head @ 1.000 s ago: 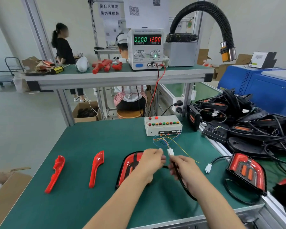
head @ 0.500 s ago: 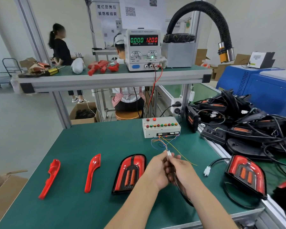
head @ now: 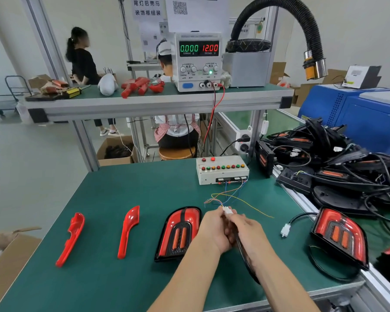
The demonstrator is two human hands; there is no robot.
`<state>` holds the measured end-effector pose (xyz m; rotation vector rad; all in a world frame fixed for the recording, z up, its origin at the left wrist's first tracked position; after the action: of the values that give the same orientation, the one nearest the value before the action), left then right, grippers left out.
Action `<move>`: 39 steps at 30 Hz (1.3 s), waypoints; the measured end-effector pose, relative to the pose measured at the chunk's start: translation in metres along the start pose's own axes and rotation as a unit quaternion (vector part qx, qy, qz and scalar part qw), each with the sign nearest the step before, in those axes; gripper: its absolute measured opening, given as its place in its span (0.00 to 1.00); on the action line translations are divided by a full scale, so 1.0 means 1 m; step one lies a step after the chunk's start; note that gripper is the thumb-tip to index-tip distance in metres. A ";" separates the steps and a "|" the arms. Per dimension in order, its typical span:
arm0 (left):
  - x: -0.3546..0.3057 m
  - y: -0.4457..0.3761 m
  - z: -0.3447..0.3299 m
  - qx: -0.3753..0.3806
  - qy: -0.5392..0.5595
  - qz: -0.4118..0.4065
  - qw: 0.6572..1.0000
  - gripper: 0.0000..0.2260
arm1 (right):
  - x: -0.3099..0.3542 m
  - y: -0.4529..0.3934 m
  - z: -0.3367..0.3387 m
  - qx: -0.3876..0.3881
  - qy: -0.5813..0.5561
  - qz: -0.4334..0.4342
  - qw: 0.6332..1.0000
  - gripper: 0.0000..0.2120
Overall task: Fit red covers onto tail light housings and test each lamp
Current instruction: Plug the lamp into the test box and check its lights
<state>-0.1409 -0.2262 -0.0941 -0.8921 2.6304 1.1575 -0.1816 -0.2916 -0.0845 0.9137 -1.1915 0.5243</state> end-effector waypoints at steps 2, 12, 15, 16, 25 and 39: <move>-0.001 -0.002 0.000 -0.008 -0.030 -0.009 0.999 0.18 | 0.003 0.002 0.001 0.008 -0.022 -0.004 1.000 0.19; 0.004 0.005 0.005 0.021 -0.047 -0.036 0.998 0.32 | -0.002 0.015 0.002 0.039 0.062 0.037 0.997 0.19; 0.013 0.026 0.014 0.015 -0.098 -0.080 0.992 0.30 | -0.006 0.017 0.006 0.043 0.042 0.051 0.997 0.20; 0.016 0.033 0.019 0.005 -0.118 -0.102 0.988 0.28 | -0.006 0.019 0.006 0.056 0.011 0.049 0.997 0.18; 0.024 0.121 0.095 -0.105 -0.355 -0.303 0.878 0.04 | 0.021 0.038 -0.016 0.162 -0.166 -0.041 0.972 0.10; -0.155 0.108 0.096 -0.199 -0.498 -0.507 0.675 0.08 | 0.043 0.008 -0.032 0.038 0.399 0.243 0.883 0.09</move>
<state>-0.0864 -0.0282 -0.0398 -1.0689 0.7591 1.2588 -0.1566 -0.2654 -0.0445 0.3602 -0.6176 1.2246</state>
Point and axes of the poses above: each hand's wrist, its own y-axis away from the middle knuckle, its own z-axis out of the back of the hand, x = y × z, the point moved 7 cm from there along -y, towards the middle knuckle, and after that the axes turned 12 degrees about y, right-handed, at the moved point
